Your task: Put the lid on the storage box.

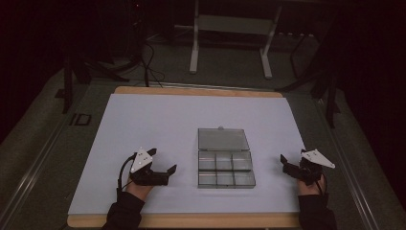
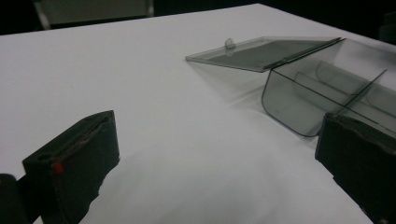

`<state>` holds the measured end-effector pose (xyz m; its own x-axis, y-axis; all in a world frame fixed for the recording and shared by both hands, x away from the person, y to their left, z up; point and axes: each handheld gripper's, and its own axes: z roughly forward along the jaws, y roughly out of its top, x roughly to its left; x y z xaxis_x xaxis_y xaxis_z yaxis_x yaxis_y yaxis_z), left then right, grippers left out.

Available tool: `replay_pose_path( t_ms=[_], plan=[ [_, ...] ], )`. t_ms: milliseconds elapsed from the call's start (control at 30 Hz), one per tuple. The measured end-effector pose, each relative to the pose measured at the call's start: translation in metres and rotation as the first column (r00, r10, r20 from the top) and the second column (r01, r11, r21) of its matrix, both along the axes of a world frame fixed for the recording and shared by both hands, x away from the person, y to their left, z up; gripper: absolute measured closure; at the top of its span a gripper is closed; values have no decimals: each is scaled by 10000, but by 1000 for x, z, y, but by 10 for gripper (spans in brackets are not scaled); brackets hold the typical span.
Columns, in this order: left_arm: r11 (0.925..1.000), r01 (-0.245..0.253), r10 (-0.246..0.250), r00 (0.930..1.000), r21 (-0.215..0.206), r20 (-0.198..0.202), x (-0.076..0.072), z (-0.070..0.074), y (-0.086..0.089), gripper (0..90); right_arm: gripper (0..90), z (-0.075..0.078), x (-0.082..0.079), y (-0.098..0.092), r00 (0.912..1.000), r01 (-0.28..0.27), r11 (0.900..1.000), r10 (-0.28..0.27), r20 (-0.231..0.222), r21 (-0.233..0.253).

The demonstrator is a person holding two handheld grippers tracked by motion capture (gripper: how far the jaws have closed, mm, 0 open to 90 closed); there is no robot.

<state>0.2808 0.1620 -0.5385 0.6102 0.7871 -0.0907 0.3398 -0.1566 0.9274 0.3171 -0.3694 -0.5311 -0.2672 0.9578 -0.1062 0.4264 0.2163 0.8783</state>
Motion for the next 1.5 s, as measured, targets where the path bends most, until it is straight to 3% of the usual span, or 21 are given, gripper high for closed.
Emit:
replay_pose_path(
  t_ms=[200,400,500,600,700,767,933,1167,1500],
  plan=[
    [9998,174,-176,9983,-46,-555,5,0,1,5,137,0,0,0,10000,-41,10000,41,-14,5],
    [9945,962,-876,9803,406,-1769,11,2,-1,5,139,0,0,1,10000,-62,10000,62,-32,-55],
    [9918,1171,-1048,9741,505,-2003,11,3,-5,5,139,0,0,1,10000,-67,10000,67,-36,-61],
    [9897,1302,-1151,9704,588,-2124,8,4,-8,5,139,0,0,1,10000,-69,10000,69,-29,-72],
    [9888,1355,-1220,9750,618,-1858,5,6,-7,5,139,0,0,1,10000,-75,10000,75,-33,-57],
    [9891,1379,-1260,9741,514,-1880,6,7,-5,5,139,0,0,1,10000,-75,10000,75,-40,-54],
    [9922,1215,-1147,9770,270,-1796,13,23,-3,5,139,0,1,1,9999,-88,9999,88,-59,-91],
    [9923,1150,-1055,9791,454,-1739,19,38,-12,5,140,0,1,1,9999,-97,9999,97,-109,-64],
    [9919,1154,-1020,9720,521,-2115,36,50,-31,6,141,0,1,1,9998,-135,9999,135,-127,-28]
  ],
)
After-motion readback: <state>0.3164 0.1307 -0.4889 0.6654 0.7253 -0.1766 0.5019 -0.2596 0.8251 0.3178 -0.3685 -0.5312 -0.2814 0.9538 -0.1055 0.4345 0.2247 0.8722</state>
